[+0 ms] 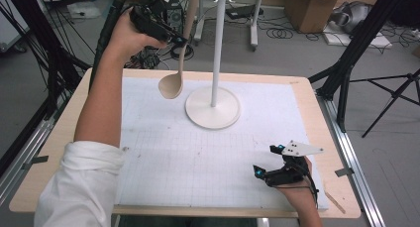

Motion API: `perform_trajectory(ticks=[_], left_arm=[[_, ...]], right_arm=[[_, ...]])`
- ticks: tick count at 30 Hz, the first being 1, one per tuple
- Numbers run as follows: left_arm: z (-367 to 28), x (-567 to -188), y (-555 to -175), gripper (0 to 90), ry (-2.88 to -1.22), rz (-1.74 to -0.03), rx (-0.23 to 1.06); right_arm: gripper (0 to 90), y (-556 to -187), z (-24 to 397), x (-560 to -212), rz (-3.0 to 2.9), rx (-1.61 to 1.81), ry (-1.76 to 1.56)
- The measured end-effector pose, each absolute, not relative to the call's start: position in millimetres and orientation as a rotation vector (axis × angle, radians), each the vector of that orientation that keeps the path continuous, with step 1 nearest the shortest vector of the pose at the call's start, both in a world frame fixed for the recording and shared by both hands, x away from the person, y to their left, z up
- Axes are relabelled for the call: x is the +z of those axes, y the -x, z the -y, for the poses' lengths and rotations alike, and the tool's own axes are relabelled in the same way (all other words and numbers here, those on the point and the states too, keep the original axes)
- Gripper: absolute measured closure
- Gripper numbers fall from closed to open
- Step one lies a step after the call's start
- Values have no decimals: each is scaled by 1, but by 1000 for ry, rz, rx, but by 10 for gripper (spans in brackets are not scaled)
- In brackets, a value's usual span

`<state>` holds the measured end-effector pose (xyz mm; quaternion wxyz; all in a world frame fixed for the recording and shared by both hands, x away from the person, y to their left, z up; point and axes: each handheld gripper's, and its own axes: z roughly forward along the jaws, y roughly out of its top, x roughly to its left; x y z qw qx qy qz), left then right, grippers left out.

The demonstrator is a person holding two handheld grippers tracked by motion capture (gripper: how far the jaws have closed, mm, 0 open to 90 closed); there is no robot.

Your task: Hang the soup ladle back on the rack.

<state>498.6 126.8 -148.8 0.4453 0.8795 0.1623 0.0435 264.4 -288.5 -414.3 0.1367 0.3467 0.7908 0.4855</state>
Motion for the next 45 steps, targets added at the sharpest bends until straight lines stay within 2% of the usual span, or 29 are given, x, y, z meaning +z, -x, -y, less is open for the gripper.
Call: perform_trajectory(ticks=[32, 45], left_arm=[[-114, -152, -510, 763, -2227, -407, 72], [-95, -151, -507, 763, -2284, -380, 70]], right_arm=[[4, -264, 288, -416, -2303, 1396, -1002], [4, -265, 287, -416, -2306, 1396, -994]])
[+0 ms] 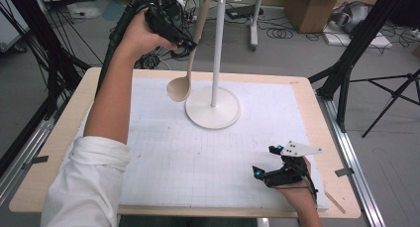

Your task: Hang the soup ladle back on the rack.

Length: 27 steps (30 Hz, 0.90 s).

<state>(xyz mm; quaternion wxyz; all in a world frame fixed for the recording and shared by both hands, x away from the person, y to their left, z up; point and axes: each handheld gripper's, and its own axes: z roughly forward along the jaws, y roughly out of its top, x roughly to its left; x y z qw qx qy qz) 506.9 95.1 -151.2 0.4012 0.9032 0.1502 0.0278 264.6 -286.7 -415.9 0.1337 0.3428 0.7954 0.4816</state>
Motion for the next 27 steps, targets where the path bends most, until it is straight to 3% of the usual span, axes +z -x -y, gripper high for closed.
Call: perform_trajectory(ticks=[19, 23, 27], left_arm=[[-88, -154, -509, 745, -2295, -391, 70], [-93, -152, -507, 590, -2287, -424, 81], [-101, -148, -501, 530, -2285, -431, 68]], right_arm=[[4, -264, 284, -416, -2312, 1391, -988], [4, -264, 284, -416, -2312, 1389, -989], [4, -263, 283, -416, -2316, 1392, -987]])
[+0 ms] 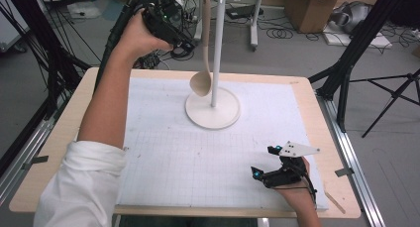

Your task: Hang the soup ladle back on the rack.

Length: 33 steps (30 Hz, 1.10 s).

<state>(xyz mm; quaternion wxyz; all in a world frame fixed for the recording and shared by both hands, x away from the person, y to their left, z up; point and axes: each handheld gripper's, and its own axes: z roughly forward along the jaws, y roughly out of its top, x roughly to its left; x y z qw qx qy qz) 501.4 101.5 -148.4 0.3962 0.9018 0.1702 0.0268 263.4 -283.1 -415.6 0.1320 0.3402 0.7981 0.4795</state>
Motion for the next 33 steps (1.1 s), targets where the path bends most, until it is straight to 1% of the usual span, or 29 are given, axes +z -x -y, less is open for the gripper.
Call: perform_trajectory(ticks=[2, 3, 6, 7, 15, 20, 23, 24, 25, 30, 33], left_arm=[[-106, -147, -497, 506, -2273, -430, 76], [-112, -148, -493, 486, -2255, -429, 60], [-118, -150, -488, 439, -2265, -437, 65], [-124, -154, -485, 412, -2272, -442, 58], [-151, -169, -460, 305, -2241, -444, 80], [-159, -182, -449, 269, -2224, -424, 89], [-164, -197, -438, 228, -2207, -403, 72], [-164, -197, -438, 219, -2207, -403, 72], [-165, -206, -434, 209, -2211, -399, 61], [-172, -223, -424, 161, -2204, -385, 67], [-178, -233, -417, 149, -2185, -389, 70]], right_arm=[[4, -263, 282, -416, -2317, 1391, -983], [4, -263, 282, -415, -2316, 1389, -982], [4, -263, 282, -415, -2315, 1393, -984], [4, -263, 282, -415, -2315, 1392, -984], [4, -265, 279, -417, -2326, 1377, -971], [4, -265, 275, -418, -2343, 1370, -964], [4, -266, 274, -419, -2352, 1363, -977], [4, -266, 274, -419, -2352, 1363, -977], [4, -266, 275, -419, -2347, 1363, -976], [4, -265, 276, -419, -2344, 1365, -981], [4, -266, 276, -419, -2346, 1363, -980]])
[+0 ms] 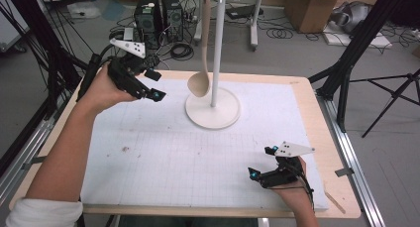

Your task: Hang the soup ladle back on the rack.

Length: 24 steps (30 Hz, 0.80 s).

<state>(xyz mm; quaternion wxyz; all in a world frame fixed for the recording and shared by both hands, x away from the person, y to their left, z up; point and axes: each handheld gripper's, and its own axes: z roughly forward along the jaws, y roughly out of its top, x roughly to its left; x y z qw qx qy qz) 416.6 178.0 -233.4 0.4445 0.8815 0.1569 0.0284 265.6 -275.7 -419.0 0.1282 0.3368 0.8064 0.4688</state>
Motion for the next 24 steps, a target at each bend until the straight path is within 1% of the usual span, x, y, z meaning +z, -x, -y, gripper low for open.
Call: perform_trajectory(ticks=[5, 9, 10, 11, 13, 18, 21, 24], left_arm=[[-191, -250, -410, 136, -2131, -416, 58], [-203, -272, -401, 90, -2135, -479, 97], [-204, -277, -399, 67, -2132, -510, 124], [-204, -277, -399, 32, -2132, -510, 124], [-209, -289, -394, 17, -2128, -543, 142], [-223, -310, -383, 16, -2104, -557, 136], [-224, -317, -379, 16, -2105, -553, 143], [-225, -331, -370, 16, -2093, -538, 147]], right_arm=[[4, -266, 275, -420, -2349, 1361, -977], [4, -267, 276, -418, -2341, 1367, -982], [4, -267, 277, -418, -2335, 1367, -982], [4, -267, 277, -418, -2335, 1367, -982], [4, -268, 280, -418, -2325, 1370, -996], [4, -269, 282, -420, -2325, 1361, -1004], [4, -269, 281, -422, -2330, 1354, -1010], [4, -270, 280, -424, -2344, 1343, -1010]])
